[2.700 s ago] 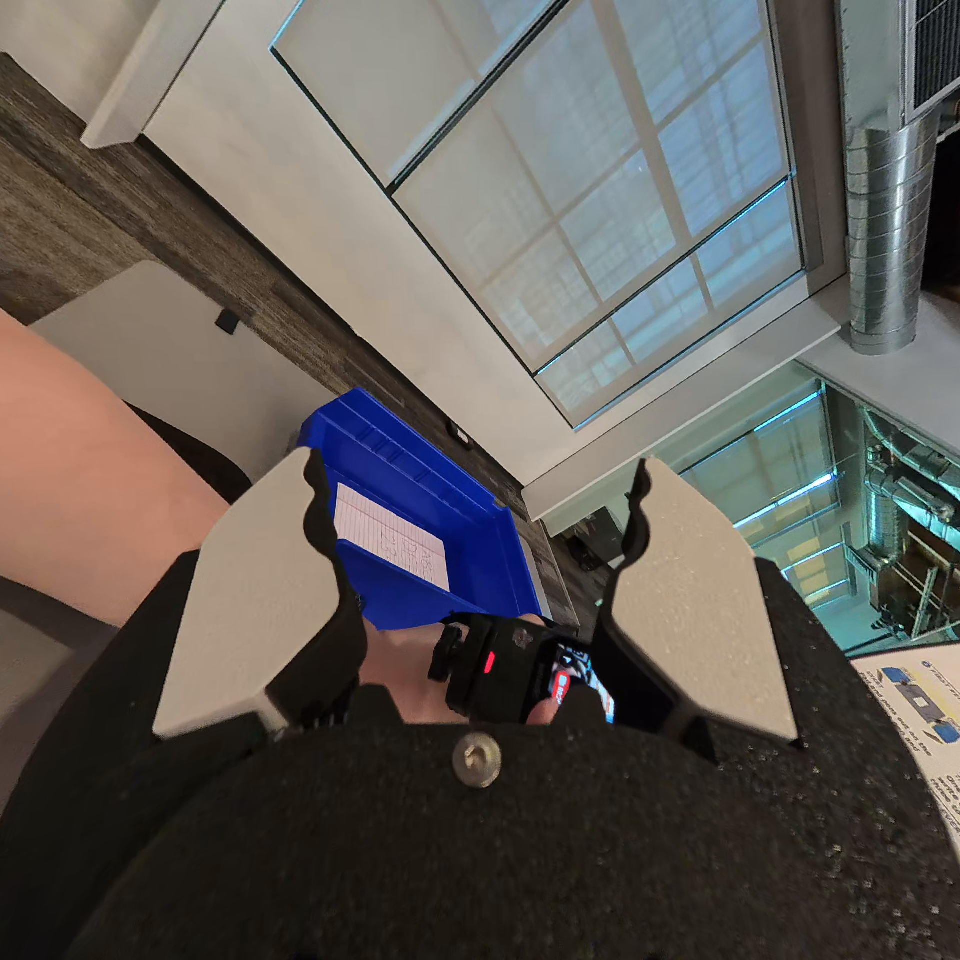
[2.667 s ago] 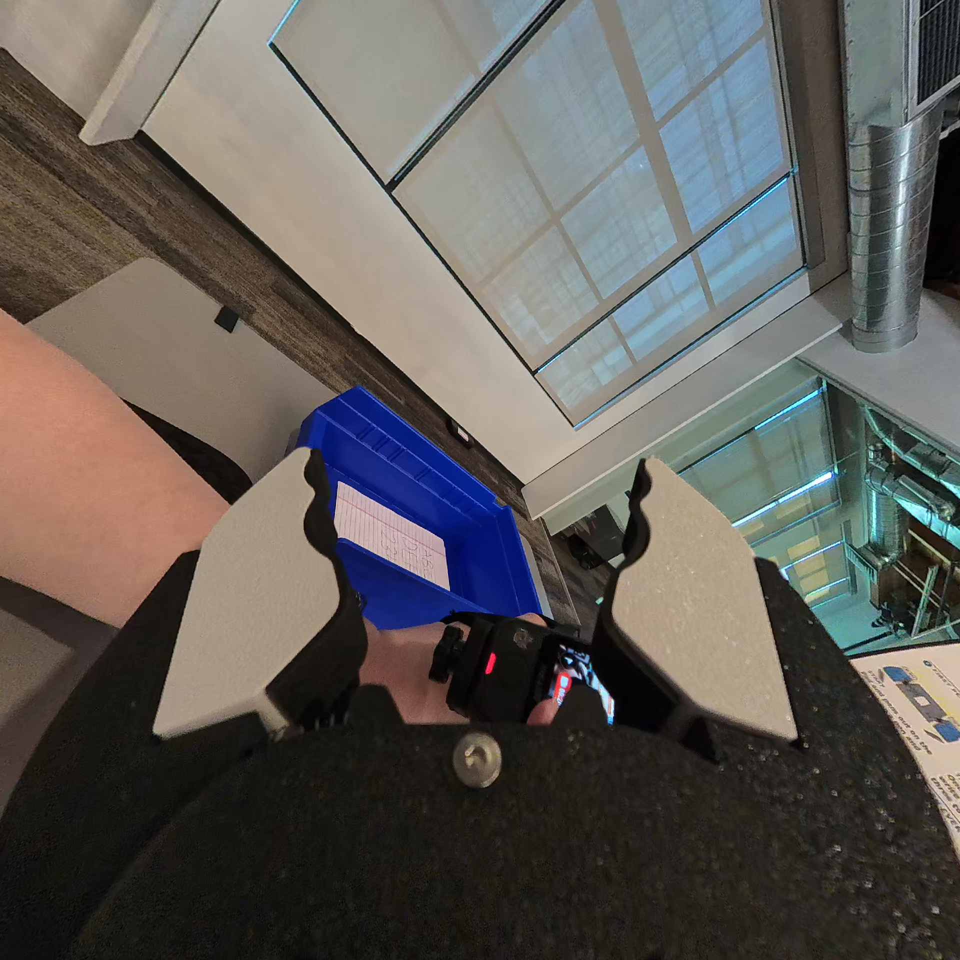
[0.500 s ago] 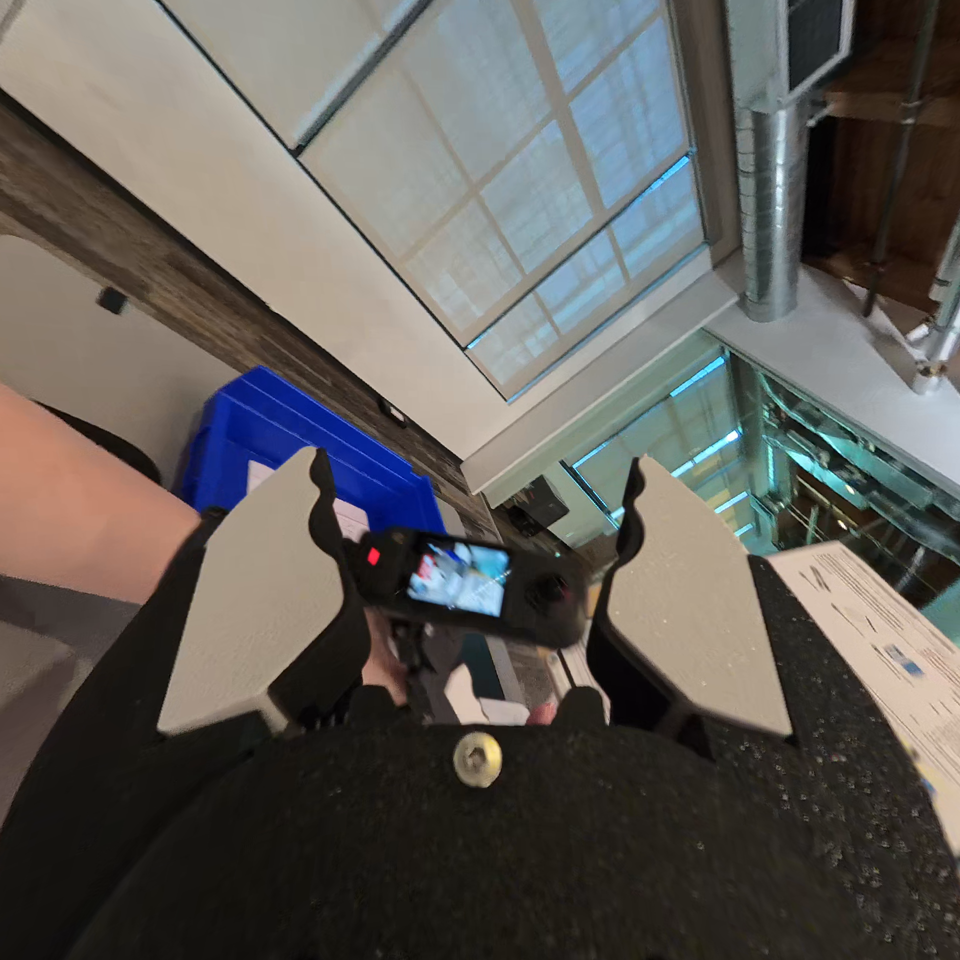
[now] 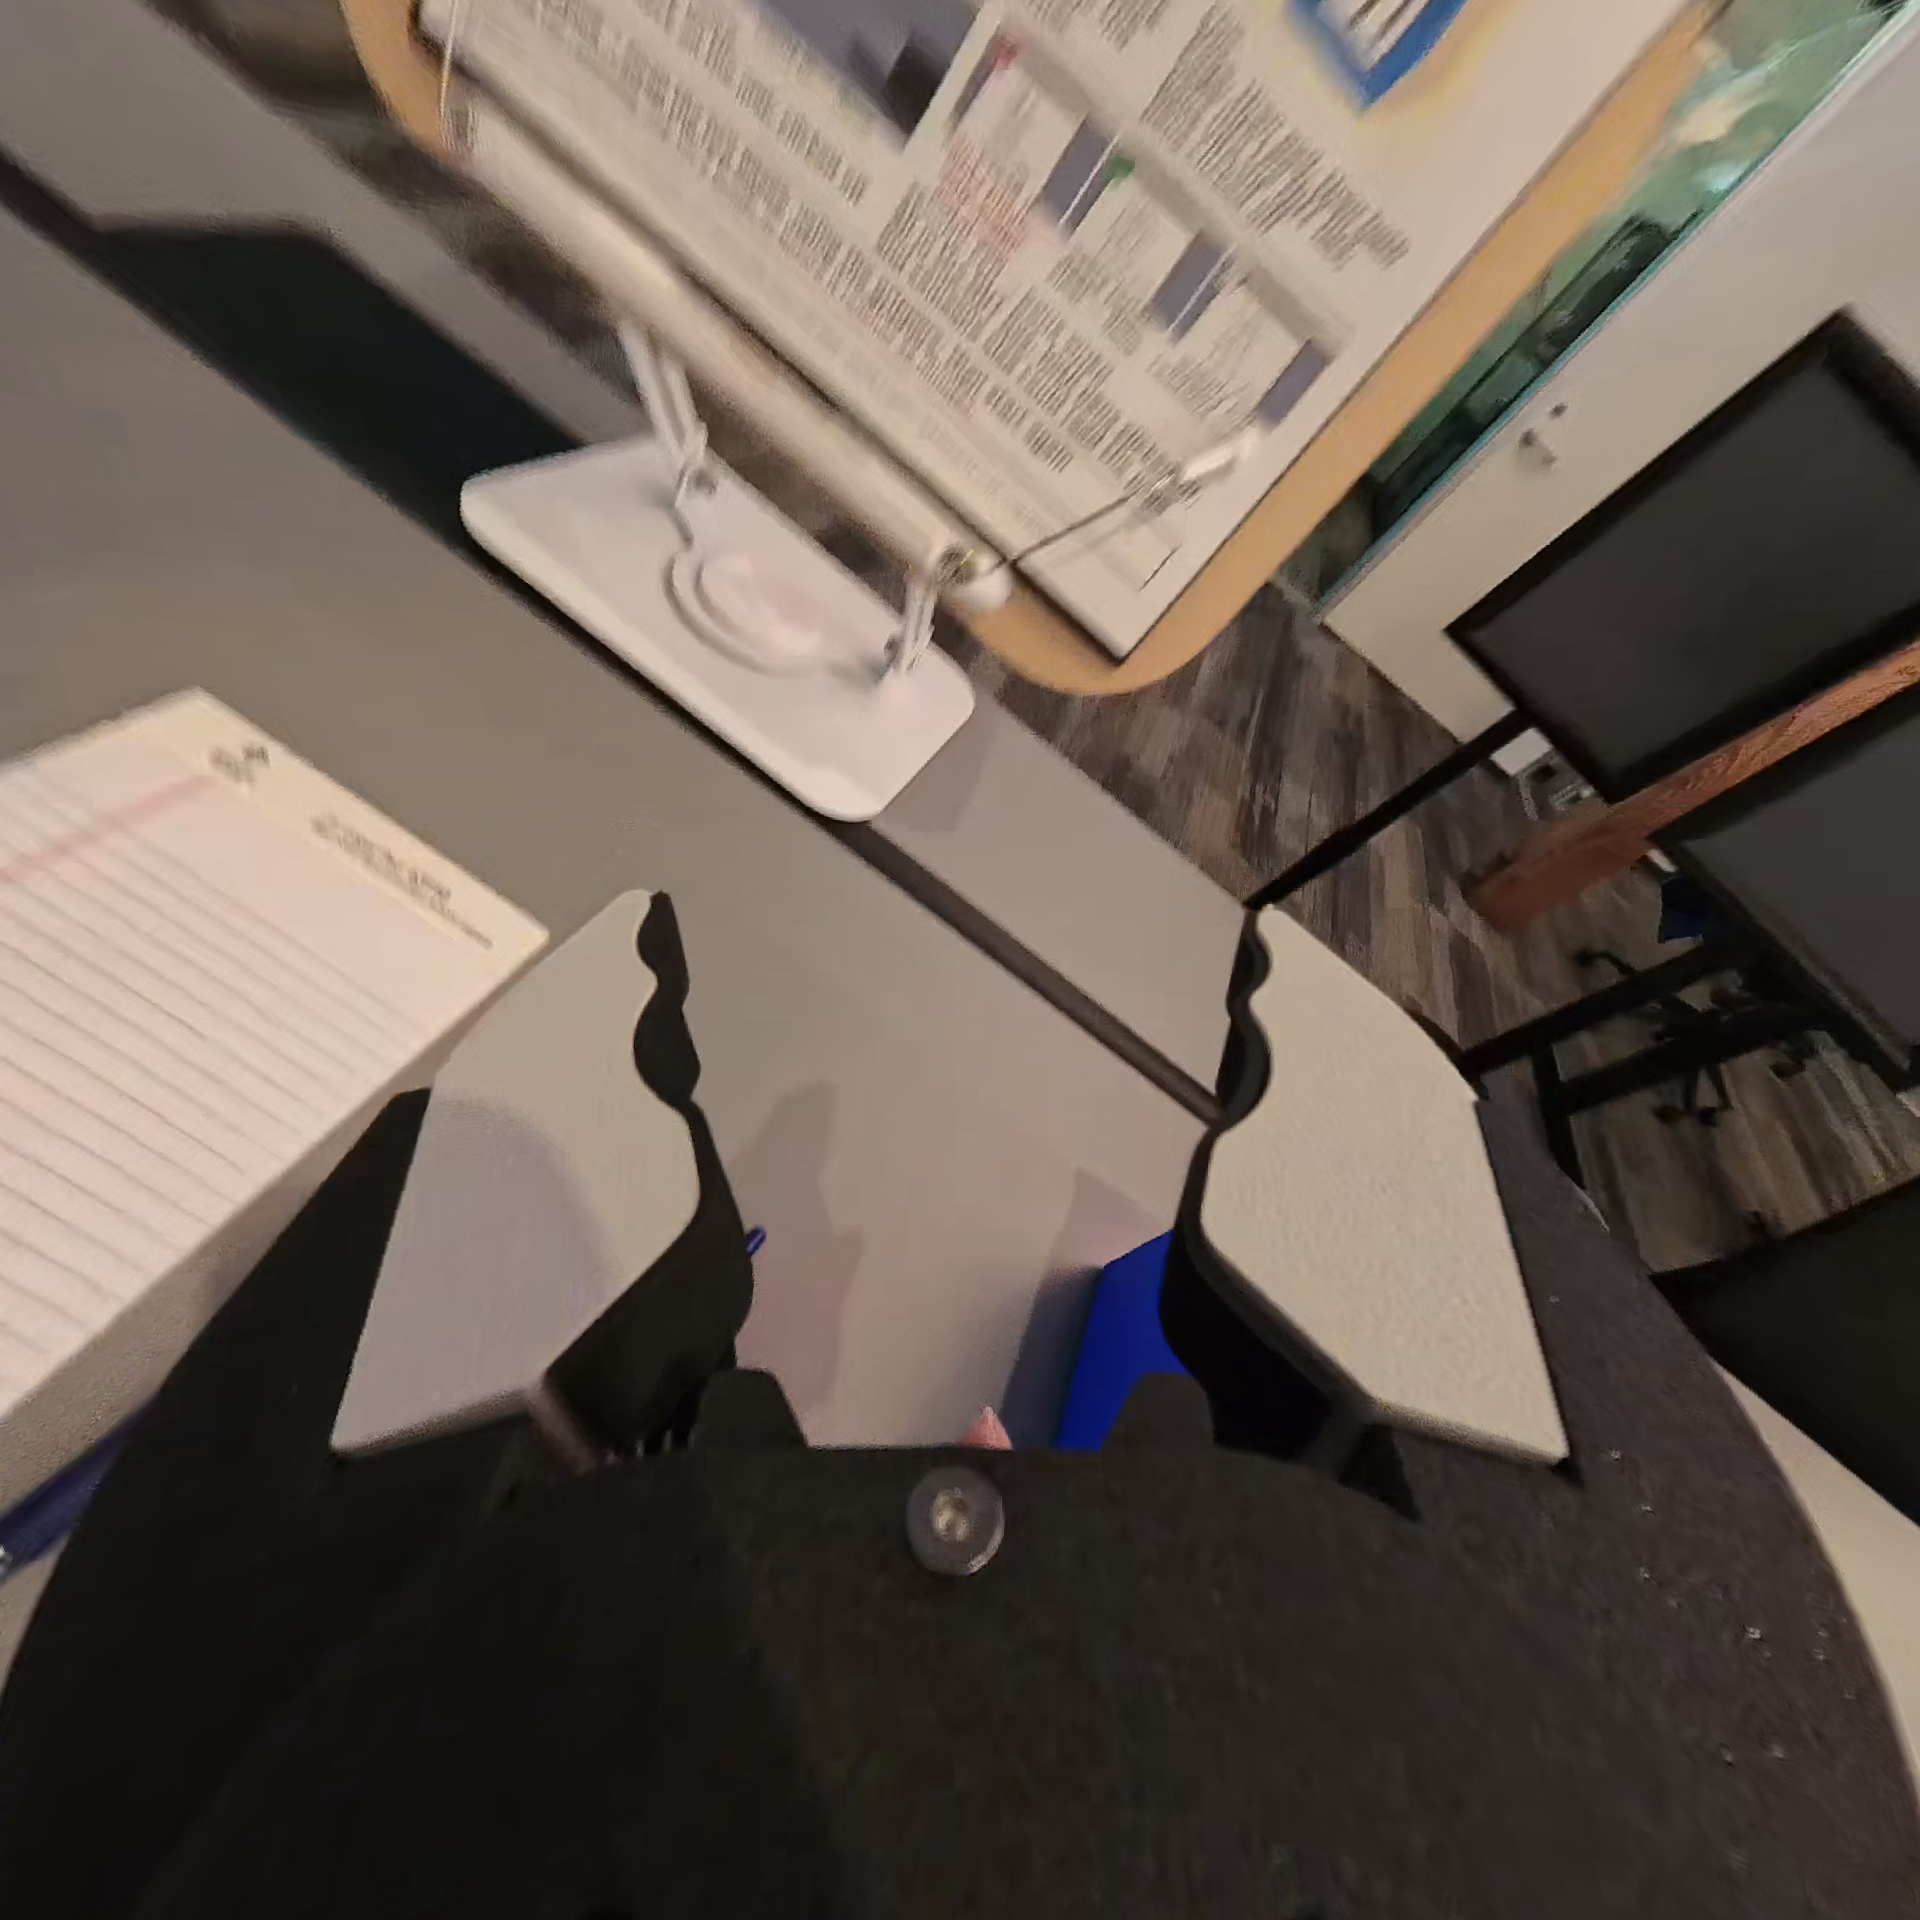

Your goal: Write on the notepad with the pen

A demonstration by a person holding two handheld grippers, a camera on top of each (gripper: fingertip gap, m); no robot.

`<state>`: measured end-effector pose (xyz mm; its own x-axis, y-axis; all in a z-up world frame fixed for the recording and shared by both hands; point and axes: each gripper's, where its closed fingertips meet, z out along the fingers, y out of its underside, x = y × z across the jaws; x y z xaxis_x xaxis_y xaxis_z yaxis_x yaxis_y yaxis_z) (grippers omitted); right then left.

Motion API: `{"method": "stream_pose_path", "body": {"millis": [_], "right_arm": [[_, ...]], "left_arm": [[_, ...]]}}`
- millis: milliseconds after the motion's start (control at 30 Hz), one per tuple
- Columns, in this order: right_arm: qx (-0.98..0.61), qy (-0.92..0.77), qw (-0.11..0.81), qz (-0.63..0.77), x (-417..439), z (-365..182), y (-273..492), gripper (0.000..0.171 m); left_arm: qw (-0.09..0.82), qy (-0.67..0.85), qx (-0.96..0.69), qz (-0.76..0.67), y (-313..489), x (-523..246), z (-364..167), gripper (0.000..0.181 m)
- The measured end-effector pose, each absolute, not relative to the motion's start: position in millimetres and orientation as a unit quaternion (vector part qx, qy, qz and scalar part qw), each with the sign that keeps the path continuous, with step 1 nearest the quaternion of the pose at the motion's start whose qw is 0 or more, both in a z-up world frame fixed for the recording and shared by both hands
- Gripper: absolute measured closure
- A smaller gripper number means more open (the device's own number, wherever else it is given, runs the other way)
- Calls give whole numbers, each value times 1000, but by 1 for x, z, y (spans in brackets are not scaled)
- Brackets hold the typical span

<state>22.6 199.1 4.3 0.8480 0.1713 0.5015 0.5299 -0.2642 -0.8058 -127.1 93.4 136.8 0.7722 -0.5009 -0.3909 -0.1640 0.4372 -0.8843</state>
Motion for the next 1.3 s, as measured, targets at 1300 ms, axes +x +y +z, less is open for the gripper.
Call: {"method": "stream_pose_path", "body": {"millis": [1300], "right_arm": [[-733,-364,472,-328,-63,-37,174,73]], "left_arm": [[816,474,-231,-237,-67,-48,121,77]]}}
